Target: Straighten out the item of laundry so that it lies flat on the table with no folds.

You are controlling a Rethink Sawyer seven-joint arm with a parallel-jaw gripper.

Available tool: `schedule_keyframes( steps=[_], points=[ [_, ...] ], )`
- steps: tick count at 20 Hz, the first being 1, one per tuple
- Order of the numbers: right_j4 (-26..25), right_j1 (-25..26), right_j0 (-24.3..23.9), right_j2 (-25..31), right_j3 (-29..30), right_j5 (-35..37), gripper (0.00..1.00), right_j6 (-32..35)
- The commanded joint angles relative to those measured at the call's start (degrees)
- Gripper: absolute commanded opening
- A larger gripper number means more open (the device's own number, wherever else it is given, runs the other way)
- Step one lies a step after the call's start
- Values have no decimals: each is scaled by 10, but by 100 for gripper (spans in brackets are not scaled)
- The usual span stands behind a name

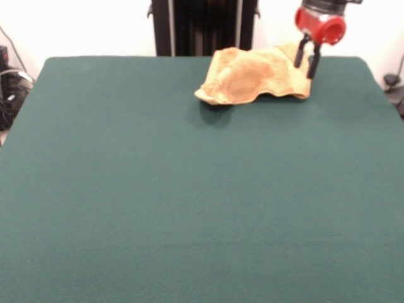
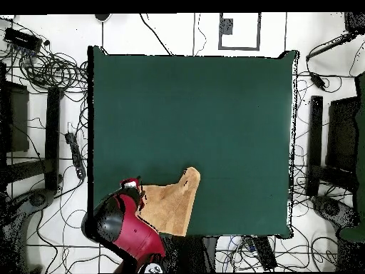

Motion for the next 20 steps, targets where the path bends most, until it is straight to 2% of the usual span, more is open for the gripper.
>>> schedule_keyframes(
  steps=[1,7,11,14,17,20],
  points=[
    [33,-5,-6,15,-55,44,100,106],
    [-35,40,-64,61,-55,-9,100,110],
    [-20,62,-41,24,-71,17,100,74],
    [-44,75,-62,42,-76,0,100,78],
    [-39,69,-58,42,-74,14,100,84],
    [-51,63,-74,63,-69,10,100,104]
  ],
)
